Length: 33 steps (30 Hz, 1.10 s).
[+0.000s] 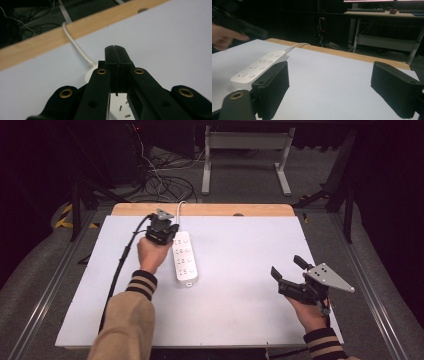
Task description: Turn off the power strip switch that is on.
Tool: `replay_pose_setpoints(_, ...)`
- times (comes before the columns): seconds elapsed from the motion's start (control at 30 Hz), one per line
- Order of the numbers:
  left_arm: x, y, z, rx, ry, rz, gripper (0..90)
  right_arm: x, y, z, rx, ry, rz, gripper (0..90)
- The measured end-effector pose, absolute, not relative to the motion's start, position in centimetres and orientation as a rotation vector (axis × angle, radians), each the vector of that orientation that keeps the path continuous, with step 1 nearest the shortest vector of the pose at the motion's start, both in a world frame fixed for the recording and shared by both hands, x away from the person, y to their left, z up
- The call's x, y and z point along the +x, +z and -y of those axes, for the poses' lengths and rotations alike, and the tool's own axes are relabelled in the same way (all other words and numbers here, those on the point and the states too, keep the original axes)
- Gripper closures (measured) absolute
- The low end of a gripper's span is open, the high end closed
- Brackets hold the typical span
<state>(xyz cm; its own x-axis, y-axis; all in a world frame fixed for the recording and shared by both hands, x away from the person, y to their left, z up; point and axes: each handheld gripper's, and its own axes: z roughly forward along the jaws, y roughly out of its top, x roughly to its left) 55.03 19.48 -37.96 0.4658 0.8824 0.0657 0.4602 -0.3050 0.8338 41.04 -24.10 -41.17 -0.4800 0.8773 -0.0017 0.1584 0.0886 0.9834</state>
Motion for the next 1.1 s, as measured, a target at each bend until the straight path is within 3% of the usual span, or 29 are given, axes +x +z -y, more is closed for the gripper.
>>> replay_pose_setpoints(0.2,46.9,-34.9,-24.9,1.789,0.731,-1.097,90.0,40.9,-41.1,24.3,1.032,1.439,-1.723,15.1)
replay_pose_setpoints(0.33,40.9,-35.7,-27.2,1.651,0.744,-1.076,90.0,40.8,-41.0,24.5,1.031,1.441,-1.713,15.2)
replay_pose_setpoints(0.37,40.9,-35.7,-27.2,1.651,0.744,-1.076,90.0,40.7,-41.0,24.5,1.030,1.434,-1.713,15.2)
replay_pose_setpoints(0.4,38.0,-36.8,-27.7,1.584,0.761,-1.064,90.0,40.7,-41.0,24.6,1.030,1.434,-1.707,15.2)
replay_pose_setpoints(0.5,35.4,-37.1,-27.9,1.494,0.718,-1.071,90.0,40.6,-40.8,24.6,1.026,1.440,-1.700,15.4)
replay_pose_setpoints(0.7,34.4,-36.4,-28.0,1.450,0.810,-1.023,90.0,40.9,-41.2,24.5,1.034,1.426,-1.709,15.5)
replay_pose_setpoints(1.07,35.3,-37.6,-28.2,1.457,0.812,-1.061,90.0,40.8,-41.8,23.9,1.017,1.391,-1.745,15.6)
replay_pose_setpoints(1.1,35.5,-37.9,-28.1,1.426,0.812,-1.042,84.3,40.8,-41.8,23.9,1.017,1.394,-1.746,15.6)
